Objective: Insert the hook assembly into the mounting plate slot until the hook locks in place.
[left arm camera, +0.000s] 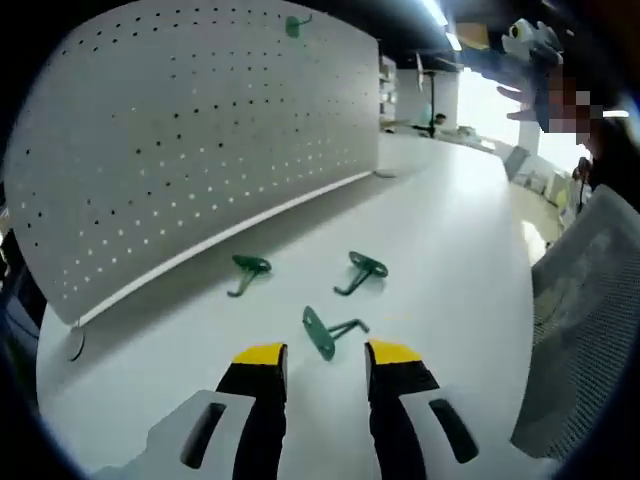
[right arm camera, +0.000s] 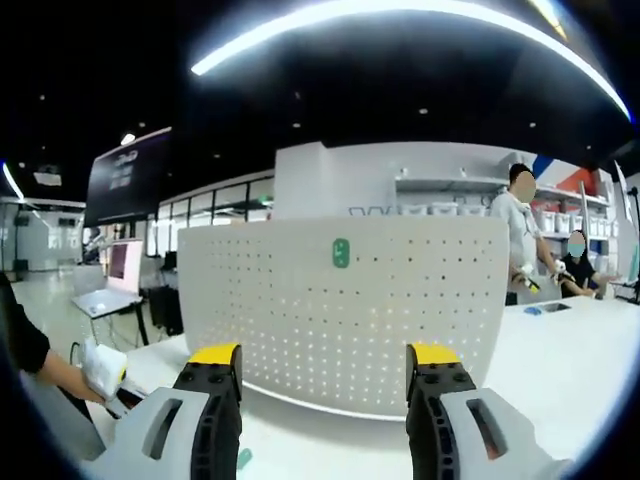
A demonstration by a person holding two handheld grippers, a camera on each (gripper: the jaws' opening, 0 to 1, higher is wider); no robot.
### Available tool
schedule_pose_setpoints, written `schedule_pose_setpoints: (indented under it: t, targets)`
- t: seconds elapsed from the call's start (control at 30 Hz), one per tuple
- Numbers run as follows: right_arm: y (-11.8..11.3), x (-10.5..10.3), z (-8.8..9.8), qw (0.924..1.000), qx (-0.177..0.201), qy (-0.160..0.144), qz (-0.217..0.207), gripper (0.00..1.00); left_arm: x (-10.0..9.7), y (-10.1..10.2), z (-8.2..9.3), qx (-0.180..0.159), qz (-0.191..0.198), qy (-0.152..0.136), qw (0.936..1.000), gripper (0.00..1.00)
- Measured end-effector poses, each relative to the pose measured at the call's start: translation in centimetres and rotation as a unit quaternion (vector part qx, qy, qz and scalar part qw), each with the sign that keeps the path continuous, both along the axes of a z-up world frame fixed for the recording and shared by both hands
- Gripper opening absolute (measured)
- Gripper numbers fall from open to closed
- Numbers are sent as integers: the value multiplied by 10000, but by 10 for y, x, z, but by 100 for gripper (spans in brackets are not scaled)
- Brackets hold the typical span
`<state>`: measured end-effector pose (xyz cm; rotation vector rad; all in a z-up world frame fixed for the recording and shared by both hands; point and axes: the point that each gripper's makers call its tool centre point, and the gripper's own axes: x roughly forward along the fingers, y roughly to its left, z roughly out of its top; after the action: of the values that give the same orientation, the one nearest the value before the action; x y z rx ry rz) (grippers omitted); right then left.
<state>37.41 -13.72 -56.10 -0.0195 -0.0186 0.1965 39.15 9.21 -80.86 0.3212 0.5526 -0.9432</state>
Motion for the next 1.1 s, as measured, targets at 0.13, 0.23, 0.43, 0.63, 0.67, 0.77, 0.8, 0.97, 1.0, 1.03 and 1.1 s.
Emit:
schedule_pose_setpoints:
  t: [0.13,0.23,0.43,0.63,0.67,0.77,0.8,0.97,1.0,1.03,1.1]
  targets:
    - [-5,0,1,10000,12,-3,-58,67,0,-2,-3,95,-99,-142,9998,27]
    - [-5,0,1,10000,18,-8,-67,67,3,-3,-5,112,-83,-162,9998,20]
    - [-2,0,0,10000,2,8,-38,67,3,-4,-10,198,-113,-216,9995,16]
    - [-2,0,-1,10000,4,31,-22,66,5,-3,-13,275,-130,-286,9991,10]
    - [-2,0,-1,10000,2,36,-16,66,5,-2,-13,312,-149,-308,9989,8]
    - [-2,0,-1,10000,2,29,-15,66,5,-2,-13,338,-176,-352,9987,5]
    - [-2,0,-1,10000,0,25,-16,66,5,-3,-13,336,-179,-367,9986,5]
    - [-1,0,-3,10000,3,63,-14,66,6,-4,-13,354,-221,-421,9982,4]
    - [0,0,-4,10000,1,68,-14,66,6,-4,-12,346,-219,-444,9982,4]
    - [0,-1,-4,10000,5,83,-9,66,7,-4,-10,329,-221,-468,9981,4]
    - [1,-1,-5,10000,4,91,-3,66,8,-4,-8,296,-195,-486,9982,3]
